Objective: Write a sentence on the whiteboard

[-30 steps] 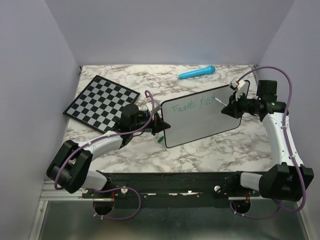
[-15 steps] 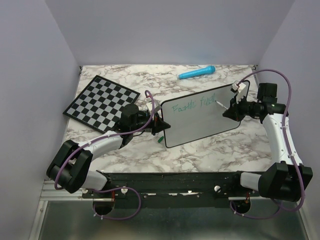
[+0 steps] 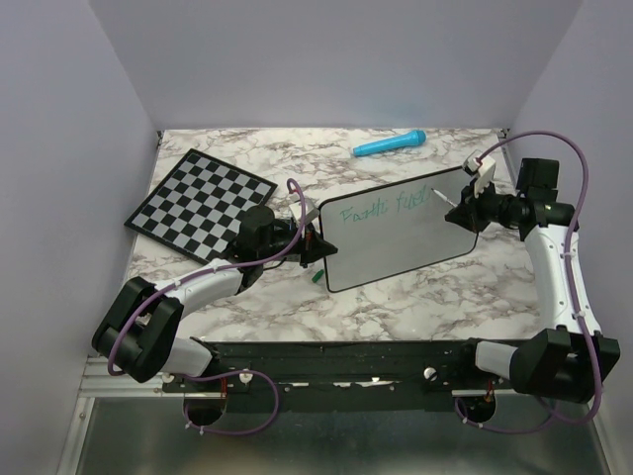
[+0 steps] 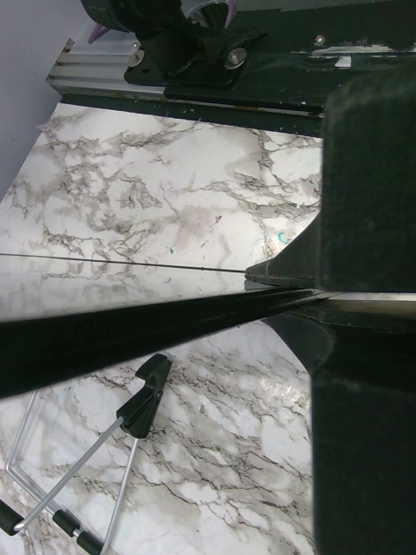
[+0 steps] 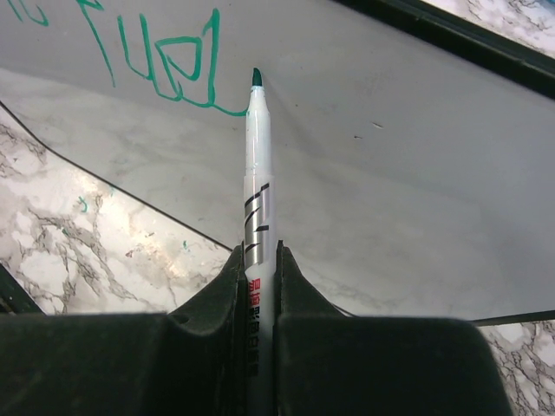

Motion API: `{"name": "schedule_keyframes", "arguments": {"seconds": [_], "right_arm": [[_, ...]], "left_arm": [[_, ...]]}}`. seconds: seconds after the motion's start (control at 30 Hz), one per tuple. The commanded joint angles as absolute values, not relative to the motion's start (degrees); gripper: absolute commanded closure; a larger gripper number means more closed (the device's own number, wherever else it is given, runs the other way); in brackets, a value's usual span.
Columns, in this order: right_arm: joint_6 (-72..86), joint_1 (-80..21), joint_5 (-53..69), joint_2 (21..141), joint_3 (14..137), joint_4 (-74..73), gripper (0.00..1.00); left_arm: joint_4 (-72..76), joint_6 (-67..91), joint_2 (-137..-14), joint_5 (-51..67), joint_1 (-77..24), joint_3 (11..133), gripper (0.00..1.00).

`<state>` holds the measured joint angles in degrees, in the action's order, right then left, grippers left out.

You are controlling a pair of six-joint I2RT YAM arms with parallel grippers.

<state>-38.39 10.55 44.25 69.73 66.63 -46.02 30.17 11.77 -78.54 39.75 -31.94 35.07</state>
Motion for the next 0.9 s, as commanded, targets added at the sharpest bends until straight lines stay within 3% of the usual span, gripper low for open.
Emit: {"name": "schedule_keyframes", "arguments": {"seconds": [0.0,0.87], "right_arm": [[-37.4,10.9,45.6,70.8,68.4,-44.6,0.99],[-41.7,10.7,45.2,72.4,65.8,-49.0,1.0]], "left_arm": [[20.9,5.1,-81.1,37.5,-31.9,33.6,1.0],[20.6,5.1,-81.6,37.6,-31.9,34.2,1.0]]}}
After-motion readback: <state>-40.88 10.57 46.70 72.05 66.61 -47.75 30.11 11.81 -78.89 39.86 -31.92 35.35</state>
